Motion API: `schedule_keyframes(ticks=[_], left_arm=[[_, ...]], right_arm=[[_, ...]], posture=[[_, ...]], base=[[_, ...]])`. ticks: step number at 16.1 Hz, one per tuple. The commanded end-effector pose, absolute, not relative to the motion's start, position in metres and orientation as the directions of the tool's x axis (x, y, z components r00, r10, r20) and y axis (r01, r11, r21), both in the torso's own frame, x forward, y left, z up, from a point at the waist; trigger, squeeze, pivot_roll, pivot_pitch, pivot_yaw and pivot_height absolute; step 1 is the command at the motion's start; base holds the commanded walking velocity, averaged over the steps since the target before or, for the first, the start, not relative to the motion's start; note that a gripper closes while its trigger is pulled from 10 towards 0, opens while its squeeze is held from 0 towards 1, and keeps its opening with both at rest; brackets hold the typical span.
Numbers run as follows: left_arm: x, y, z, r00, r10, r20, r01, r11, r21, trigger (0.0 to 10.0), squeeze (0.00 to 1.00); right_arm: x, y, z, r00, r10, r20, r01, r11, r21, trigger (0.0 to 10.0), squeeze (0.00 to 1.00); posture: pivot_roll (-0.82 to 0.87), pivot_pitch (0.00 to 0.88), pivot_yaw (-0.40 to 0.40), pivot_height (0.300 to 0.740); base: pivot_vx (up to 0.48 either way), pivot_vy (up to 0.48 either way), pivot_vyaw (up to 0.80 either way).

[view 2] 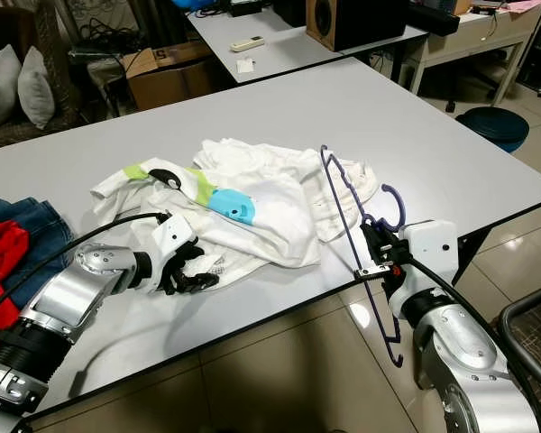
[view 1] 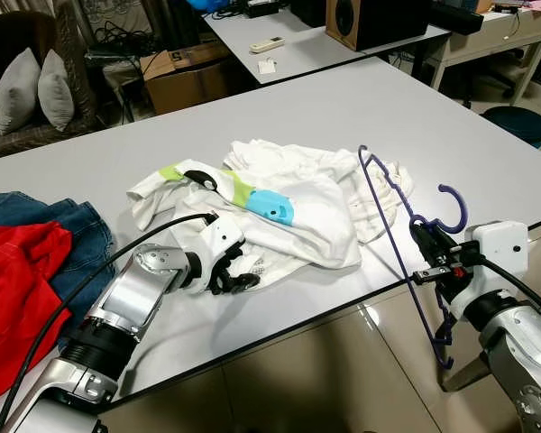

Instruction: Hang hanger

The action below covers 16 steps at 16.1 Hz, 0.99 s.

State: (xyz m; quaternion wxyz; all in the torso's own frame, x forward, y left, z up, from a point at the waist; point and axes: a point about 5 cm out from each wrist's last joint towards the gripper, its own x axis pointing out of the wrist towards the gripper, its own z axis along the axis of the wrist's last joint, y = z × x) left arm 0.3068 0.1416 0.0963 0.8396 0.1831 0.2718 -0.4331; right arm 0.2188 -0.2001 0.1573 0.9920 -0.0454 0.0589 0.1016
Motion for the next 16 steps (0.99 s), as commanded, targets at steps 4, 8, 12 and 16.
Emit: schedule_keyframes(ticks=[4,8,12,16], left_arm=[[0.3047,0.1515,0.0981,0.465,-0.627,-0.625,0.827,0.560,0.052,0.0,0.00],[0.3053,0.1505,0.0990,0.463,-0.646,-0.607,0.824,0.566,0.027,0.0,0.00],[0.3050,0.1495,0.1008,0.462,-0.664,-0.588,0.826,0.563,0.013,0.0,0.00],[0.3036,0.1486,0.1048,0.455,-0.699,-0.552,0.840,0.543,0.004,0.0,0.00]], right_arm=[[0.2188,-0.1998,0.1604,0.975,0.194,-0.109,-0.204,0.975,-0.088,10.0,0.00],[0.2200,-0.1992,0.1603,0.974,0.197,-0.108,-0.207,0.975,-0.087,10.0,0.00],[0.2204,-0.1996,0.1613,0.974,0.201,-0.107,-0.211,0.973,-0.091,10.0,0.00],[0.2230,-0.2013,0.1634,0.972,0.211,-0.104,-0.221,0.970,-0.099,10.0,0.00]], posture=[[-0.06,0.000,0.141,0.740],[-0.06,0.000,0.138,0.740],[-0.06,0.000,0.131,0.740],[-0.06,0.000,0.117,0.740]], base=[[0.000,0.000,0.00],[0.000,0.000,0.00],[0.000,0.000,0.00],[0.000,0.000,0.00]])
